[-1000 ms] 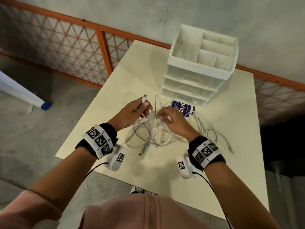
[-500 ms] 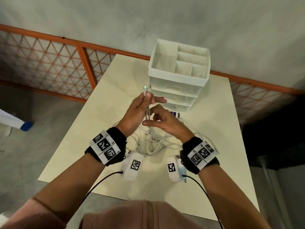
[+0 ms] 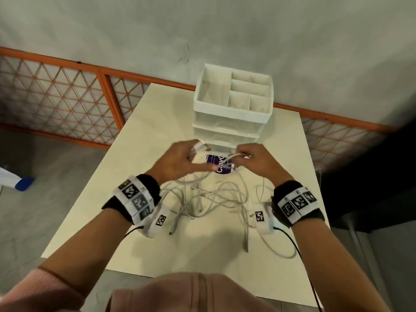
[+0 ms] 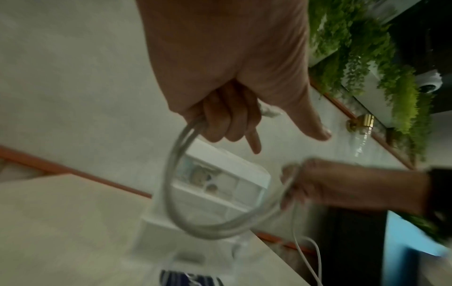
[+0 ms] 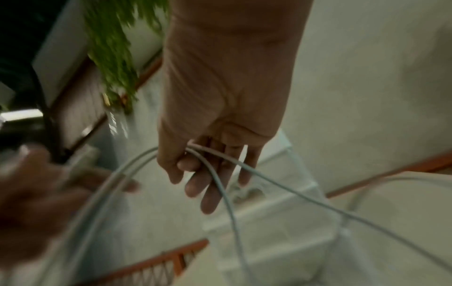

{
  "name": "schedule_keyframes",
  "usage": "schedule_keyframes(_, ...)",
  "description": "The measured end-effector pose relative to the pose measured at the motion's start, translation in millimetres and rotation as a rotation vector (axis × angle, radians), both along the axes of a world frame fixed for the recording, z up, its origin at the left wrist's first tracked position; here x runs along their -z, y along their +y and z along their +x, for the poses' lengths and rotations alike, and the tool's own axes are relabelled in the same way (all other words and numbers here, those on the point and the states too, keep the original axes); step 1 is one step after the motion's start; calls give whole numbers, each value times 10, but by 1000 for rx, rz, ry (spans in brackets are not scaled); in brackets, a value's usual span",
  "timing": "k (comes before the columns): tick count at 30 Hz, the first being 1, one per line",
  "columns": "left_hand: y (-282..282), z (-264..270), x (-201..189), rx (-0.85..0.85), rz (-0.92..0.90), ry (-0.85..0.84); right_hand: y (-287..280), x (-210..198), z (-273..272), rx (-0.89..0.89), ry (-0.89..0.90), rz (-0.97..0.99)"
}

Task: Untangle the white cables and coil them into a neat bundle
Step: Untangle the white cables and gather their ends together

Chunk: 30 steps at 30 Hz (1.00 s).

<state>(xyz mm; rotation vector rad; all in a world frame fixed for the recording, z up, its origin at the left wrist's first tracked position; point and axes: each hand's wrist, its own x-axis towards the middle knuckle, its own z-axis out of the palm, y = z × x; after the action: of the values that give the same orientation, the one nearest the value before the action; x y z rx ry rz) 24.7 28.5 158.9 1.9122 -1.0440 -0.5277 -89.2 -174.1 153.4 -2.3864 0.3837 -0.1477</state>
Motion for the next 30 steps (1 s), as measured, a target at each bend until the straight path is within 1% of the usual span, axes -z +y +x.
schedule_keyframes(1,-79,-63,81,52,14,20,91,-111,49,-58,-5,-1)
schedule_keyframes(3,-206,-149,163,65,-14,-22,219,-257,121,-121,-21,-5)
schedule_keyframes(5,-243,-123,175,26,-52,-85,211,-284,127,-103,-29,39)
schedule_keyframes(6,-223,-89,150,-8,-83,-87,164,-265,95,-71,-24,83)
schedule_keyframes(8,-131,27,91,-117,-179,-75,15,-186,-29,0,11,143)
schedule_keyframes(11,56,272,97,-386,-283,-158,-204,-37,-273,109,96,151)
schedule_keyframes(12,114,349,128,-450,-275,-173,-271,6,-350,140,99,182)
schedule_keyframes(13,163,417,164,-490,-227,-155,-329,32,-412,161,78,231)
schedule_keyframes(14,201,464,213,-507,-142,-99,-372,36,-457,178,47,288)
schedule_keyframes(16,246,504,336,-501,65,12,-382,-38,-504,206,2,373)
schedule_keyframes(18,248,442,361,-482,181,21,-331,-171,-493,212,-8,346)
schedule_keyframes(19,231,377,331,-460,165,8,-294,-241,-466,204,-1,298)
schedule_keyframes(20,193,289,268,-433,102,-3,-256,-316,-441,190,15,233)
schedule_keyframes(23,28,16,40,-317,-166,-65,-123,-546,-340,106,61,22)
schedule_keyframes(25,-81,-129,-100,-246,-283,-139,-28,-685,-291,44,106,-47)
schedule_keyframes(27,-177,-231,-194,-178,-336,-271,74,-785,-257,-18,165,-78)
schedule_keyframes(28,-222,-274,-232,-142,-333,-345,124,-815,-238,-44,185,-70)
schedule_keyframes(30,-313,-332,-271,-82,-251,-470,208,-845,-222,-73,199,-9)
